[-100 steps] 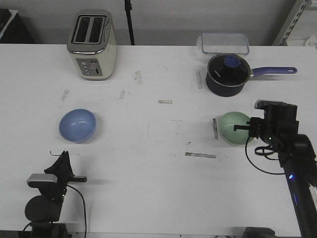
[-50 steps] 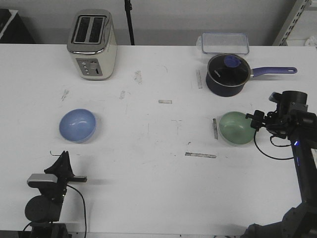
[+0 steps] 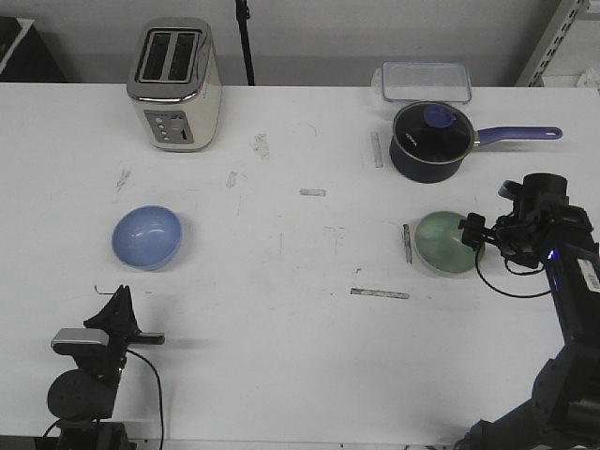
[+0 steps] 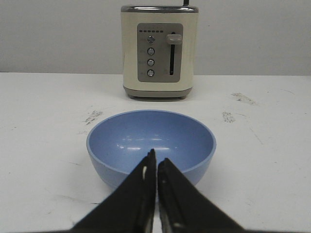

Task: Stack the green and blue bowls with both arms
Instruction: 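Reach the right gripper forward and grasp the rim of the pale green bowl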

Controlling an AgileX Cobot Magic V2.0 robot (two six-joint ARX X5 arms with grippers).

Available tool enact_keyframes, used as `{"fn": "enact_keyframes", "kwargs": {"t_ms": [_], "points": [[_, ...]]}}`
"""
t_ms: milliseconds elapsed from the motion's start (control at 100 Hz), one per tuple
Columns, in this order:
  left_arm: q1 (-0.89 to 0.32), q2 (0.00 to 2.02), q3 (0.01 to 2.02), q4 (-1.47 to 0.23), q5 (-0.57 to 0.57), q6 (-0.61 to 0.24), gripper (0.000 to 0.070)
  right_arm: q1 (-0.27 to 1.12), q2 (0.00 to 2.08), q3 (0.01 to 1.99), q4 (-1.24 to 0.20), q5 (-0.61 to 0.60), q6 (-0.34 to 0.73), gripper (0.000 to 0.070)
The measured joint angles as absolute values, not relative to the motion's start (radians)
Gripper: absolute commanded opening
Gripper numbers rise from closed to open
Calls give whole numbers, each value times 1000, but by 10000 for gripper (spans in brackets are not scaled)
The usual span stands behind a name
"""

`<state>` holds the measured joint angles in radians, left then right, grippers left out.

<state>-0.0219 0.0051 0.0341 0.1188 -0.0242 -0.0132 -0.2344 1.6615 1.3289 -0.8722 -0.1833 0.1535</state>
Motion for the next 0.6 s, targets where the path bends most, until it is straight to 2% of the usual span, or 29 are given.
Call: {"fn": "enact_keyframes", "kwargs": {"t_ms": [70,140,310,350,460,600], "points": [[-22,5,34,119,-24,-13,1,-228,1669,1329,-861,-183,153,393],[-22,5,34,119,-24,-13,1,-218,1671,1329,-846,-184,149,345],[-22,5,34,119,-24,-13,1,-196,1702,1329,-844,-183,140,315],[-22,5,34,119,-24,-13,1,-196,1705,1328,-843,-183,139,266],[-22,5,34,119,-24,-13,1,-195,1706,1328,-832,-183,139,74],[-22,5,34,119,-24,-13,1,-196,1706,1328,-833,-183,138,20]]}}
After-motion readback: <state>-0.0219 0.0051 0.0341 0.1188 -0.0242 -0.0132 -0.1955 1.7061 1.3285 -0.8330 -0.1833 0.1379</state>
